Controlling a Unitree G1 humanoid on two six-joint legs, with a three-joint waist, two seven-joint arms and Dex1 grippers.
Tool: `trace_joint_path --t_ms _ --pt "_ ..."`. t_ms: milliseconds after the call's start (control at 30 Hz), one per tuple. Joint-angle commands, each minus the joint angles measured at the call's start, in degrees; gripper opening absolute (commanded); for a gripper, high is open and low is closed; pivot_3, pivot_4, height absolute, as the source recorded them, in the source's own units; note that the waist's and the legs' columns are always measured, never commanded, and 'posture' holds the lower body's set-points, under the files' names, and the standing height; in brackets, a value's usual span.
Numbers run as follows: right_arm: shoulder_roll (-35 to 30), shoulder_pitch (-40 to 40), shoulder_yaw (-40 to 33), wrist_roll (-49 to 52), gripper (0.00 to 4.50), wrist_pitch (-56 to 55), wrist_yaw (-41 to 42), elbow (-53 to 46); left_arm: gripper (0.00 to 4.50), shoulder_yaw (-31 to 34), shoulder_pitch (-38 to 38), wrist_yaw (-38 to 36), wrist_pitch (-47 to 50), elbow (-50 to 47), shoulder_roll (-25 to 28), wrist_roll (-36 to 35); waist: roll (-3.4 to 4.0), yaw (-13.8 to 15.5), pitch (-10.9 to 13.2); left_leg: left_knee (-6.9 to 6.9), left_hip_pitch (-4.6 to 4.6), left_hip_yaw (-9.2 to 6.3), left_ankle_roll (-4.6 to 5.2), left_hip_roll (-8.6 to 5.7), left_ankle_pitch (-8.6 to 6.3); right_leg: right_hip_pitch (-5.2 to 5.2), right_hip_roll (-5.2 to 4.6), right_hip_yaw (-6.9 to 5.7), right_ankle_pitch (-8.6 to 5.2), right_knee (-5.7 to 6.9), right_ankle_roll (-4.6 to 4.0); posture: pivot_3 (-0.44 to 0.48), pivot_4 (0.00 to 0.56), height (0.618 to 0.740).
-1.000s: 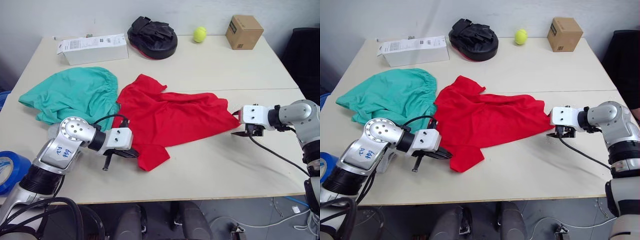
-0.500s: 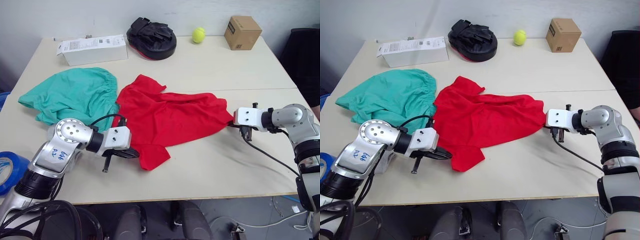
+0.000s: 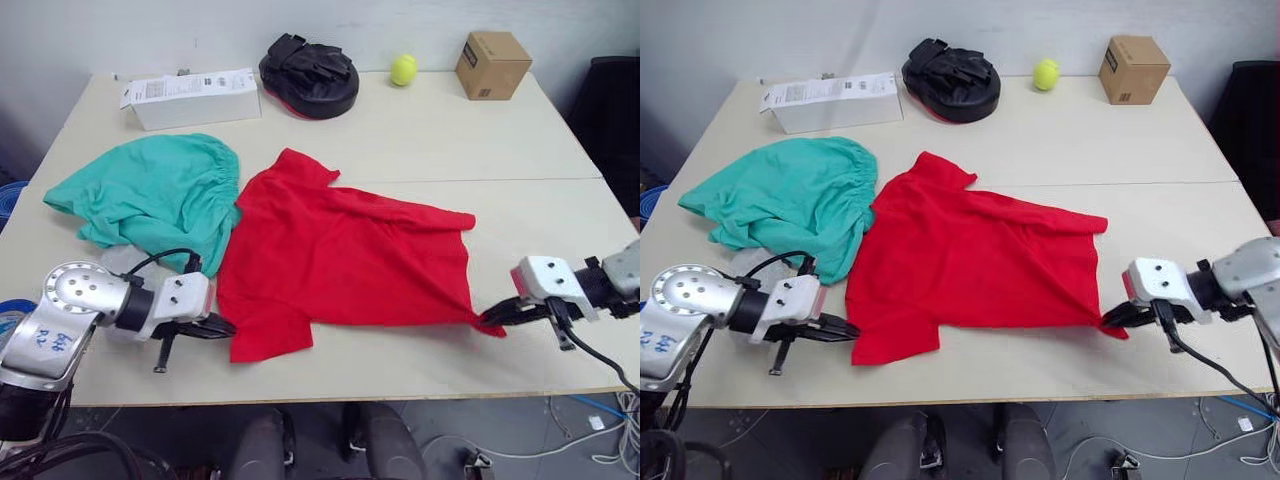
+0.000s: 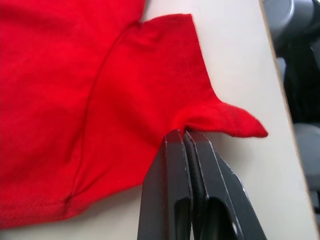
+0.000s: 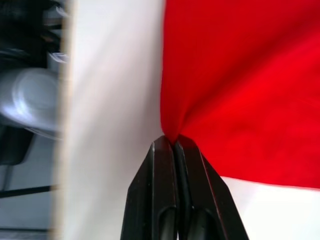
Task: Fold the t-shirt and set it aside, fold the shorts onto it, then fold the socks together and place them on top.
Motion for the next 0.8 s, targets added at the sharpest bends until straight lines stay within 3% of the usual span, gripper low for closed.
trace_joint_path --t_ms 33,133,300,600,800 --pt "-2.2 4.1 -3.9 3.5 0.03 2.8 4.1 -4.3 0.00 3.9 4.0 -4.7 -1.3 -0.7 3.6 -3.0 0.01 -0.1 0.0 -0.06 0.02 0.01 -0.01 0.01 0.00 -0.01 0.01 0.00 -0.01 -0.02 -0.01 0.000 0.150 0.740" --pt "-5.1 10.1 -4.0 4.9 0.03 2.3 4.1 -6.0 0.00 4.9 8.6 -7.1 -2.0 -2.1 5.3 -4.0 0.11 0.0 0.1 -0.12 0.01 0.03 -0.01 -0.01 0.00 -0.05 0.00 0.01 -0.02 -0.04 -0.02 0.000 0.150 0.740" --pt "-4.2 11.4 -3.7 -0.4 0.03 -4.0 3.4 -1.8 0.00 5.3 10.1 -6.7 -0.7 -3.1 4.6 -6.0 0.11 0.2 0.1 -0.12 -0.01 0.03 0.01 -0.02 -0.02 -0.03 0.00 0.00 -0.02 -0.11 -0.02 0.000 0.150 0.740" --pt "3.3 -4.9 3.9 -8.3 0.03 -8.7 4.1 10.2 0.00 -0.4 3.6 -1.9 -0.3 -2.2 0.0 -4.1 0.13 0.0 0.1 -0.08 0.01 0.14 -0.05 -0.01 0.02 -0.09 0.10 0.05 -0.02 0.00 -0.02 0.000 0.150 0.740" --pt "2.3 -4.4 5.6 -8.7 0.03 -11.8 4.1 11.8 0.00 -1.4 4.7 -2.2 1.8 -4.1 0.8 -5.0 0.14 0.1 0.1 -0.02 -0.05 0.18 -0.03 -0.02 0.01 -0.12 0.09 0.05 -0.04 0.01 0.01 0.000 0.150 0.740"
